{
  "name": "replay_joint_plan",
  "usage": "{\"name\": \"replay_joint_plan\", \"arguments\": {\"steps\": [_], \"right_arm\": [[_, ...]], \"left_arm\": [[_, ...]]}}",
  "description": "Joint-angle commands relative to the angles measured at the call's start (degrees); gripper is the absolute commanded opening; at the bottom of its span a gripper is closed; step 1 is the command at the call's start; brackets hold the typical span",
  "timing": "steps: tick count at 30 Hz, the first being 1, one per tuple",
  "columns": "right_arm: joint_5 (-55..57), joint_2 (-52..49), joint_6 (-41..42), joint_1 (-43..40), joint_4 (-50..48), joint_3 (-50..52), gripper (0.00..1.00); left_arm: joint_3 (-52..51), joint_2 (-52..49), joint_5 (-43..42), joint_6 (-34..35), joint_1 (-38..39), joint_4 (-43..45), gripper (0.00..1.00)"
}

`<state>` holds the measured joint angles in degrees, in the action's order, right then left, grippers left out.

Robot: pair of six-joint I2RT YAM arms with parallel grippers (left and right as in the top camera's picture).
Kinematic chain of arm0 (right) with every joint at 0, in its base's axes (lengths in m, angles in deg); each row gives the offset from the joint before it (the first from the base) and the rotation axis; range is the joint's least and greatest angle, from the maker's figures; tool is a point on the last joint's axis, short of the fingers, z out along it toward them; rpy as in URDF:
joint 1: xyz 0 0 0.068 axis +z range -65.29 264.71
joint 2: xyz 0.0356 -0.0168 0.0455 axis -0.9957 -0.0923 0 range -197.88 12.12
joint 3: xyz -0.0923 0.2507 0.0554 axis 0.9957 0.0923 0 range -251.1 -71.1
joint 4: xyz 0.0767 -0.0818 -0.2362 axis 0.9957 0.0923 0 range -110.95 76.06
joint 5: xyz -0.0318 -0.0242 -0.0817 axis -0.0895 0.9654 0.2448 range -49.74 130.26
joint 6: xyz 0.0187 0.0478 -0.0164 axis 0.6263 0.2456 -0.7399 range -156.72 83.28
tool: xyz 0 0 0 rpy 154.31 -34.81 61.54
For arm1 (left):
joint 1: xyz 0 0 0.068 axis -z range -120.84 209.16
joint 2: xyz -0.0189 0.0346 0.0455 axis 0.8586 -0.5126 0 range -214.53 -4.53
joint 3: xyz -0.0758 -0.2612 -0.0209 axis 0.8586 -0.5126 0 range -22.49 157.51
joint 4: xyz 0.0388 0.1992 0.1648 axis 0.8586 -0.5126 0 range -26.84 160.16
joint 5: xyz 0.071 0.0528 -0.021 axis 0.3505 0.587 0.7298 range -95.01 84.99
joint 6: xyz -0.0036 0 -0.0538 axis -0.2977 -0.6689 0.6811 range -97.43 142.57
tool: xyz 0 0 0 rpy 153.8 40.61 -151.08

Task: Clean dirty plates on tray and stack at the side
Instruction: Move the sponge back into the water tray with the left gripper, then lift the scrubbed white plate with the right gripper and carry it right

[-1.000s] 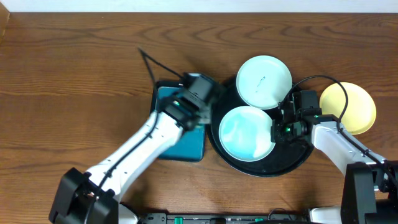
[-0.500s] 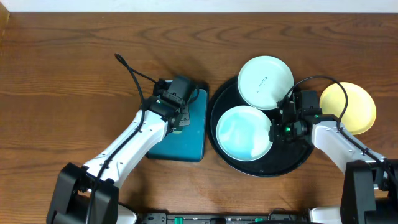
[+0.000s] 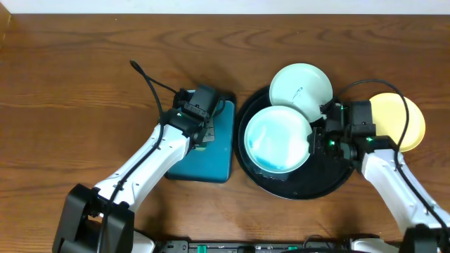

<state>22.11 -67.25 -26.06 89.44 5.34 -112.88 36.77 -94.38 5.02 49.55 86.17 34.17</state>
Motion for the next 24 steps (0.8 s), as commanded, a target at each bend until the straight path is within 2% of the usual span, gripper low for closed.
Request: {"name": "replay_joint_plan", "arguments": {"steps": [1,12,24], "right_arm": [[7.43,4.52,-0.02,-0.13,-0.11,0.07,0.01],[26.67,14.73,-0.02,4.07,1.86,0.09,0.01],[43.93,16.26,-0.02,16.11,3.1,0.09,0.01]], "left_arm": [[-0.24,-0.63,0.94,-0.42,-0.33,0.04,0.07],[-0.31,-3.54,0.94,-0.42,-0.31,0.68,0.07],[-0.33,-9.31,-0.33,-0.42,-0.33,1.88,0.07]]}}
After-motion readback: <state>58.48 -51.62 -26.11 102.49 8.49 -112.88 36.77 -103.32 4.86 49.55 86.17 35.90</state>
